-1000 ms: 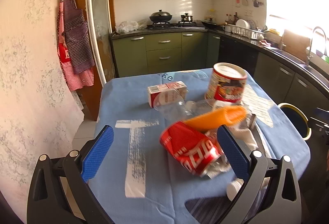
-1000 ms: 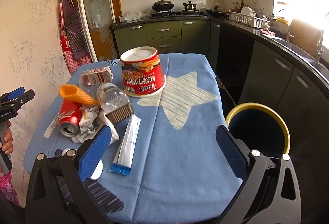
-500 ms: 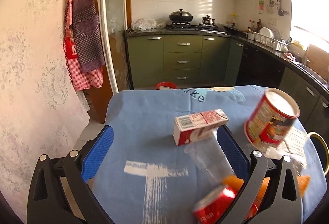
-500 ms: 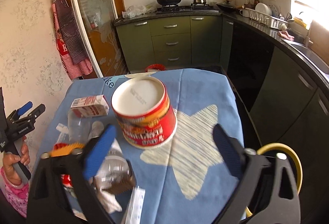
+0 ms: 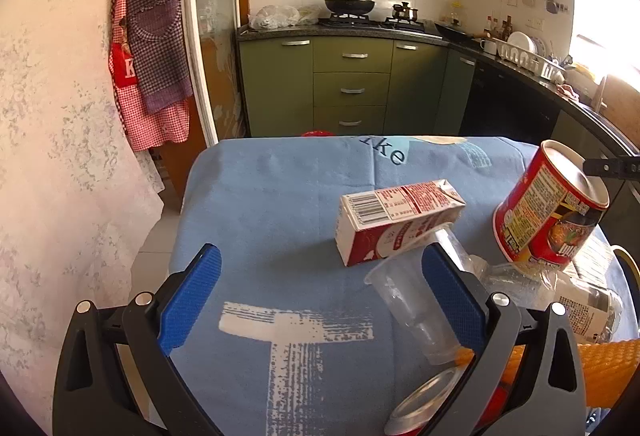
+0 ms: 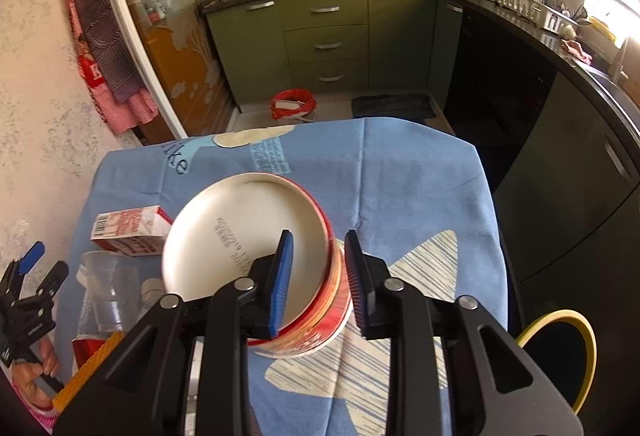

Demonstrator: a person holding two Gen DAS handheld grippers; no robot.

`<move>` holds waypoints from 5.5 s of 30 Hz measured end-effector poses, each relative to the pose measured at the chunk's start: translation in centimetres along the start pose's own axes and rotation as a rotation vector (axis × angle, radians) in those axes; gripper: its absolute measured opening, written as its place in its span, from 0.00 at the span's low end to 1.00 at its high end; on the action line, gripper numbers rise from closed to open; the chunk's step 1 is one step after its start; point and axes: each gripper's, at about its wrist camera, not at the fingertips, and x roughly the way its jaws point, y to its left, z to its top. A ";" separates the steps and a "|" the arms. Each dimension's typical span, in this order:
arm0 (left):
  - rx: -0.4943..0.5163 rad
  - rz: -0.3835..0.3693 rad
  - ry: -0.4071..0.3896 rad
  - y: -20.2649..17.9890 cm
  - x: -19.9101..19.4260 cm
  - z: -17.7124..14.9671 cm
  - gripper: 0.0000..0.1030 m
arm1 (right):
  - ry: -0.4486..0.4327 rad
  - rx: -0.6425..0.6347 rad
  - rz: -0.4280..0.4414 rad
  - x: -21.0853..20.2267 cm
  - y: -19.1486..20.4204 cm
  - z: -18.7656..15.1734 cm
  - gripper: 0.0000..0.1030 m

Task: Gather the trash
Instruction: 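Grasp the red-and-white noodle cup by its rim with the right gripper, then carry the noodle cup to the yellow-rimmed bin and release it inside, then grasp the white milk carton with the left gripper and lift it, then carry the milk carton over the bin and open the left gripper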

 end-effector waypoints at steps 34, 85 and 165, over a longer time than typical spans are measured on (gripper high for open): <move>0.017 -0.011 -0.007 -0.6 -1.0 -0.6 0.96 | -0.254 0.281 -0.163 -15.2 -13.6 -4.8 0.05; 0.586 -0.446 0.266 -6.5 11.5 6.4 0.67 | -0.090 0.452 -0.215 -10.9 -22.7 -15.4 0.09; 0.811 -0.854 0.253 -43.8 -14.3 -0.3 0.35 | -0.259 0.547 -0.180 -20.8 -27.9 -26.9 0.09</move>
